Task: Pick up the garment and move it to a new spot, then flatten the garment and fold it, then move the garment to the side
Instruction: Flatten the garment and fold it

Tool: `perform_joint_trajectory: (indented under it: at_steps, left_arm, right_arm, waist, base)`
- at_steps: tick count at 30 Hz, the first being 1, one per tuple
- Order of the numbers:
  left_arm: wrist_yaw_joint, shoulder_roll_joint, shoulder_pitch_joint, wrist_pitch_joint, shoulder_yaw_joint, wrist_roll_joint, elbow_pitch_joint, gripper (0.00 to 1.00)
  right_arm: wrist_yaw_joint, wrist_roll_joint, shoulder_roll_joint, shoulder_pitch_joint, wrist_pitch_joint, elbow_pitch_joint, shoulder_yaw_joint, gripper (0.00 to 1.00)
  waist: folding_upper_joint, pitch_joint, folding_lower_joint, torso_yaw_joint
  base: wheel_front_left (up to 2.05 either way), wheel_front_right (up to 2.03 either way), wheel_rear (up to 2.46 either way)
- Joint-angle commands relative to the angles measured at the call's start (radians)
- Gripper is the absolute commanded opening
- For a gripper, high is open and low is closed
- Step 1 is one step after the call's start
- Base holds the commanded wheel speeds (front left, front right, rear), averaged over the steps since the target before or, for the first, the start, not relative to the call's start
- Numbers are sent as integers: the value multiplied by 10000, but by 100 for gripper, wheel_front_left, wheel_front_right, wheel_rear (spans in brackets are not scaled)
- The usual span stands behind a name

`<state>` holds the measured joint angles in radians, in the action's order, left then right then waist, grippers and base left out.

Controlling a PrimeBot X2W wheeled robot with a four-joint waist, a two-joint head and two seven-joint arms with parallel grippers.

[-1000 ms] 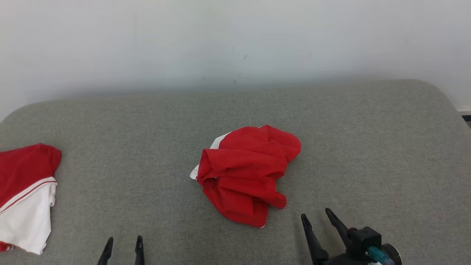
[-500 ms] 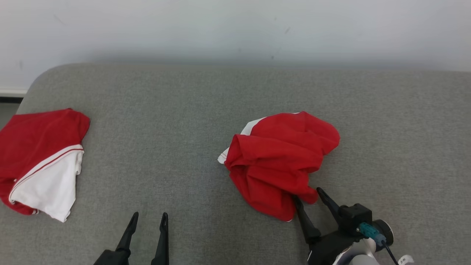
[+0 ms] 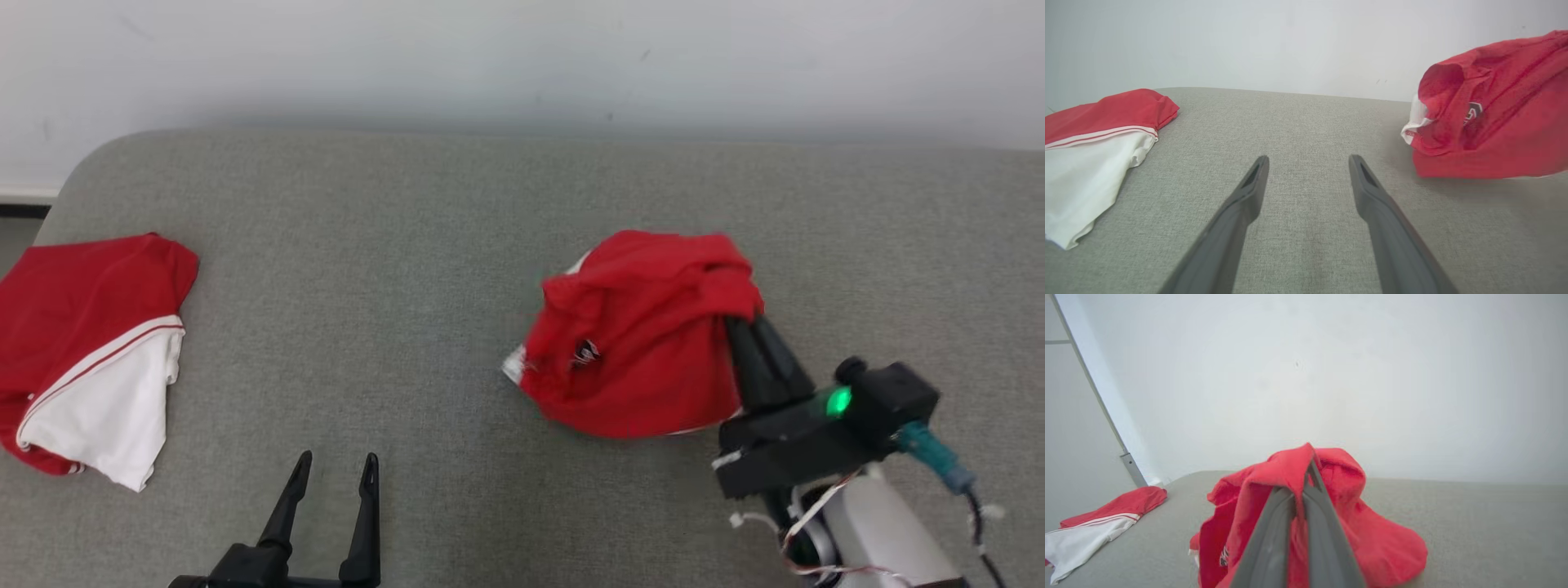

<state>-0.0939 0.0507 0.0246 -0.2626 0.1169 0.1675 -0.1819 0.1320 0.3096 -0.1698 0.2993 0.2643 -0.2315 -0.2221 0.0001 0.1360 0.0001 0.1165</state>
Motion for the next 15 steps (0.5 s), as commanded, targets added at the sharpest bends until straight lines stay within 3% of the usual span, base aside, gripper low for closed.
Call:
perform_joint_trajectory:
  at_steps: [1, 9, 15]
  left_arm:
    - [-10, -3, -95, -34, 23, 25, -22, 100]
    - [-62, -2, -238, -34, 145, 51, -202, 100]
    - [-91, -4, -461, -34, 127, 137, -288, 100]
  right_arm:
    - [-23, 120, -147, 182, 4, 474, 18, 0]
    - [-23, 454, -561, 1085, 4, 1990, 144, 0]
    - [-23, 727, -480, 1388, 2, 2261, -356, 0]
  waist:
    - [-1, -363, -1, -320]
    - [-1, -809, -1, -511]
    - [-1, -905, -1, -350]
  base:
    - [0, 0, 0]
    - [0, 0, 0]
    - [0, 0, 0]
